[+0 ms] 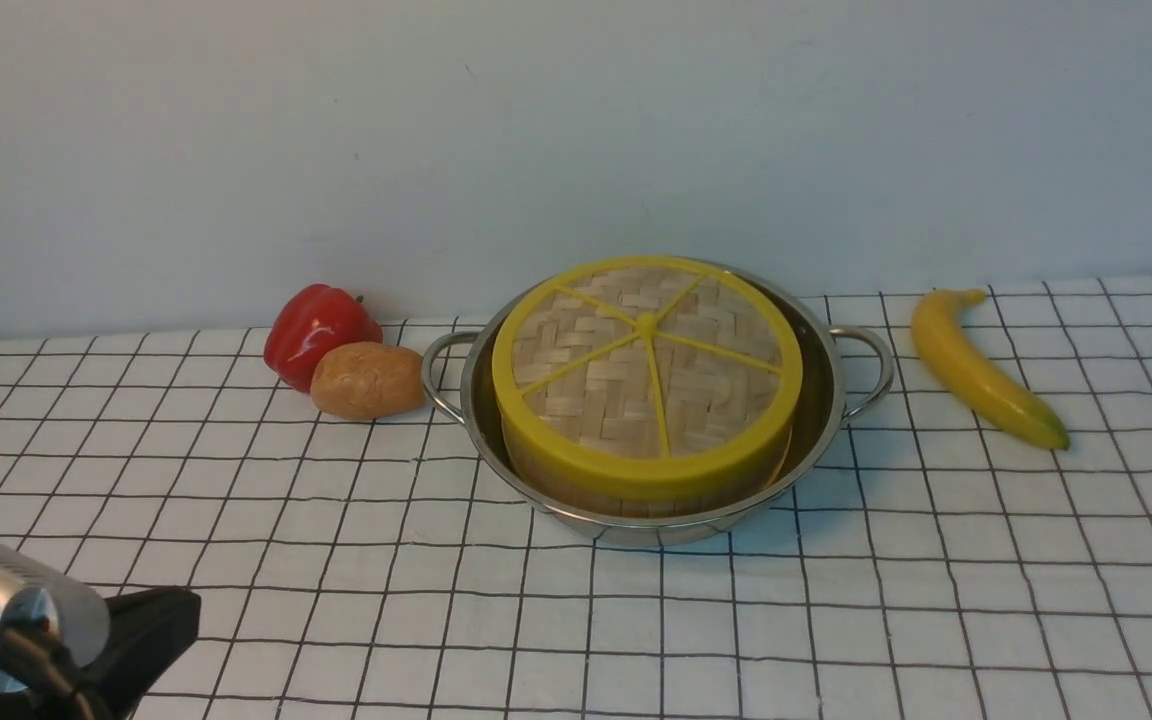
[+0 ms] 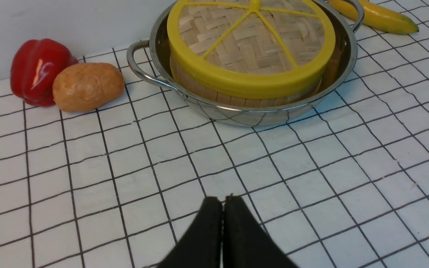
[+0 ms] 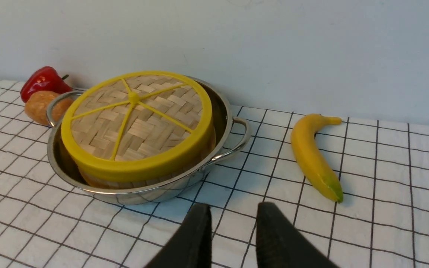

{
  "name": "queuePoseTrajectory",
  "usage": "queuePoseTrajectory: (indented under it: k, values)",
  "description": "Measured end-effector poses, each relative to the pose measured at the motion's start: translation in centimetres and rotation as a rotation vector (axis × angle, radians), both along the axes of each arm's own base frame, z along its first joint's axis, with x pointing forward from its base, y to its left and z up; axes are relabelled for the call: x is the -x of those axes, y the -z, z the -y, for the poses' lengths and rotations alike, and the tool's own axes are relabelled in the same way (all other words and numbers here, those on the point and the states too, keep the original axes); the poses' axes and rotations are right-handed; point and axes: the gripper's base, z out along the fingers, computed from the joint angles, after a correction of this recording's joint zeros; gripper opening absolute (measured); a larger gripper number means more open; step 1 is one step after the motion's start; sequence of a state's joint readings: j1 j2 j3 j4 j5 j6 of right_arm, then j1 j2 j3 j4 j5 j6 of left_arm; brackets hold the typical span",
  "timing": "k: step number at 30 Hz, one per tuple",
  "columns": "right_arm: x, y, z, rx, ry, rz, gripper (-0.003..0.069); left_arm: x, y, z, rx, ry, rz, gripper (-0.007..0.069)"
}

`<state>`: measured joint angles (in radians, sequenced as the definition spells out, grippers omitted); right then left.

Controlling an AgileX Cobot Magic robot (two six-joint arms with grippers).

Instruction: Place the steamer in the pot on the white tablecloth, and put the lid on the steamer.

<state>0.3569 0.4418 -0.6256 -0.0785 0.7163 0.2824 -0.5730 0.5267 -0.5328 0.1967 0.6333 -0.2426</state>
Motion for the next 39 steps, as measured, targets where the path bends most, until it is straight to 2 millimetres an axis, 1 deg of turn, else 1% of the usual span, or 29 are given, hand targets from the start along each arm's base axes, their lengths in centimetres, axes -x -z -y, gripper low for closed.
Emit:
queuePoseTrajectory:
  k: [8, 9, 10, 11, 14, 15, 16, 17, 18, 19, 20, 21, 22, 23, 24, 26, 28, 30, 32, 39]
  values:
    - [0.0, 0.0, -0.1, -0.019, -0.006, -0.007, 0.0219, 0.0, 0.0, 0.0, -0.002, 0.002, 0.003, 0.0013]
    - [0.0, 0.0, -0.1, -0.02, -0.006, -0.007, 0.022, 0.0, 0.0, 0.0, -0.014, 0.004, 0.009, 0.0019]
    - [0.0, 0.0, -0.1, -0.022, -0.006, -0.008, 0.0224, -0.1, -0.1, -0.2, -0.074, 0.015, 0.045, 0.0022]
    - [0.0, 0.0, -0.1, -0.022, -0.006, -0.008, 0.0225, -0.1, -0.1, -0.2, -0.076, 0.016, 0.046, 0.0022]
    - [0.0, 0.0, -0.1, -0.022, -0.006, -0.008, 0.023, -0.1, 0.6, -1.2, -0.142, -0.03, 0.09, 0.0022]
    - [0.0, 0.0, -0.1, -0.022, -0.006, -0.008, 0.023, 0.0, 0.6, -1.2, -0.14, -0.03, 0.094, 0.0022]
    - [0.0, 0.0, -0.1, -0.022, -0.006, -0.008, 0.0234, 0.0, 1.3, -2.0, -0.159, -0.09, 0.116, 0.0024]
    - [0.0, 0.0, -0.1, -0.022, -0.006, -0.008, 0.0235, 0.0, 1.5, -2.2, -0.164, -0.106, 0.118, 0.0025]
    - [0.0, 0.0, -0.1, -0.022, -0.006, -0.008, 0.0237, 0.2, 2.5, -3.0, -0.169, -0.172, 0.146, 0.0033]
    - [0.0, 0.0, -0.1, -0.022, -0.006, -0.008, 0.0237, 0.2, 2.5, -3.0, -0.169, -0.172, 0.146, 0.0033]
    - [0.0, 0.0, -0.1, -0.022, -0.006, -0.008, 0.0239, 0.6, 3.9, -3.8, -0.171, -0.236, 0.179, 0.0041]
    - [0.0, 0.0, -0.1, -0.022, -0.006, -0.008, 0.0239, 0.9, 4.7, -4.1, -0.171, -0.269, 0.201, 0.0044]
    - [0.0, 0.0, -0.1, -0.022, -0.006, -0.008, 0.024, 1.1, 4.7, -4.2, -0.163, -0.271, 0.23, 0.0045]
    - [0.0, 0.0, -0.1, -0.022, -0.006, -0.008, 0.024, 1.6, 6.1, -4.6, -0.162, -0.313, 0.268, 0.0053]
    - [0.0, 0.0, -0.1, -0.022, -0.006, -0.008, 0.024, 2.1, 6.9, -4.8, -0.15, -0.34, 0.315, 0.0057]
    - [0.0, 0.0, -0.1, -0.022, -0.006, -0.008, 0.024, 2.5, 7.8, -4.9, -0.146, -0.364, 0.343, 0.0062]
    - [0.0, 0.0, -0.1, -0.022, -0.006, -0.008, 0.024, 3.0, 9.4, -5.2, -0.15, -0.398, 0.368, 0.0065]
    - [0.0, 0.0, -0.1, -0.022, -0.006, -0.008, 0.024, 3.4, 10.5, -5.3, -0.15, -0.414, 0.382, 0.0069]
    - [0.0, 0.0, -0.1, -0.022, -0.006, -0.008, 0.024, 3.5, 11.0, -5.4, -0.152, -0.424, 0.379, 0.0075]
    - [0.0, 0.0, -0.1, -0.022, -0.006, -0.008, 0.024, 3.6, 11.5, -5.5, -0.144, -0.445, 0.322, 0.0085]
